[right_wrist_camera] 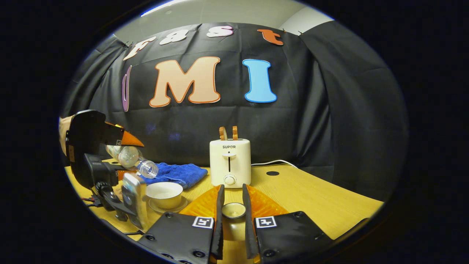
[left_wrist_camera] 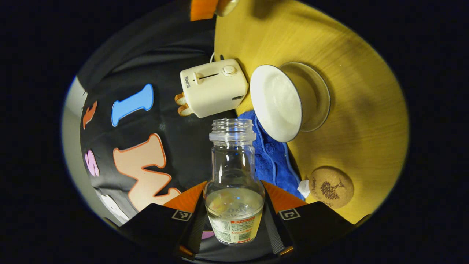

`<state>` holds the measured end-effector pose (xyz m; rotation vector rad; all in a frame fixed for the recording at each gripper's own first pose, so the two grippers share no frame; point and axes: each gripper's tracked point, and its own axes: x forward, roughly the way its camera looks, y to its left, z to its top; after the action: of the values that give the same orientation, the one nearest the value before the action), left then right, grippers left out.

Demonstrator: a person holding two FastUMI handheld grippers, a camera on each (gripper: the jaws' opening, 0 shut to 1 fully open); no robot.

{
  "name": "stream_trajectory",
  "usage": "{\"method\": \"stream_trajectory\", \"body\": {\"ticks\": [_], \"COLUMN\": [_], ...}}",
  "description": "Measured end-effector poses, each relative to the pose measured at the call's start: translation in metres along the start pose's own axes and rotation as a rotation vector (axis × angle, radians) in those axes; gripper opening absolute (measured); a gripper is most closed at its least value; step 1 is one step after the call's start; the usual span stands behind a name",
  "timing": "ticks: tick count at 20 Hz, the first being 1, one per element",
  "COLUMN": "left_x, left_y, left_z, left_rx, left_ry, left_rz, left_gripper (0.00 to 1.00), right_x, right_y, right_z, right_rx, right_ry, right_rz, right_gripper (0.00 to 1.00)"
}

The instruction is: Open the teacup lid with one hand, grasp the water bottle and pour water into the teacup with the other hand; after pouring, place the water bottle on the coaster and then close the teacup lid.

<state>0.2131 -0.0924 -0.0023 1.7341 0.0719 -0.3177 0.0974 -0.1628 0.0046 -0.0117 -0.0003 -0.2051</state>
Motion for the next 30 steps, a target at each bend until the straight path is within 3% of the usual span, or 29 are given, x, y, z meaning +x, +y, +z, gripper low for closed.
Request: {"method": "stream_trajectory", "body": {"ticks": [2,5,6,7,10,11,13,18,22,30], "left_x": [-0.003,-0.01,-0.011,-0.015,-0.034,-0.037,-0.039,-0.024,-0.02,-0.015], "left_y": [-0.004,0.004,0.009,0.016,0.041,0.045,0.043,0.024,0.019,-0.004], "left_z": [-0.005,-0.008,-0.01,-0.014,-0.028,-0.03,-0.029,-0.033,-0.037,-0.042], "left_rx": [-0.17,-0.48,-0.605,-0.737,-1.155,-1.26,-1.404,-1.609,-1.631,-1.675], "left_ry": [-0.021,-0.087,-0.115,-0.139,-0.206,-0.232,-0.256,-0.248,-0.236,-0.197], "left_rz": [0.005,0.078,0.11,0.145,0.253,0.283,0.285,0.251,0.287,0.268], "left_gripper": [0.7,0.7,0.67,0.72,0.67,0.72,0.69,0.69,0.7,0.69], "right_x": [-0.001,-0.001,0.0,0.0,0.0,0.0,0.0,0.0,-0.001,-0.001], "right_y": [0.0,0.0,0.0,0.0,0.0,0.0,0.0,0.0,0.001,0.0], "right_z": [0.0,0.0,0.0,0.0,0.0,0.0,0.0,-0.001,0.001,0.0], "right_rx": [0.0,0.0,0.0,0.0,0.0,-0.001,0.0,0.0,0.0,-0.001], "right_ry": [0.0,0.0,0.0,0.0,0.0,-0.001,-0.002,-0.002,-0.002,-0.002], "right_rz": [0.0,0.0,0.0,0.0,0.0,0.0,0.0,0.0,0.002,0.002], "right_gripper": [0.27,0.27,0.27,0.27,0.27,0.27,0.27,0.27,0.27,0.27]}}
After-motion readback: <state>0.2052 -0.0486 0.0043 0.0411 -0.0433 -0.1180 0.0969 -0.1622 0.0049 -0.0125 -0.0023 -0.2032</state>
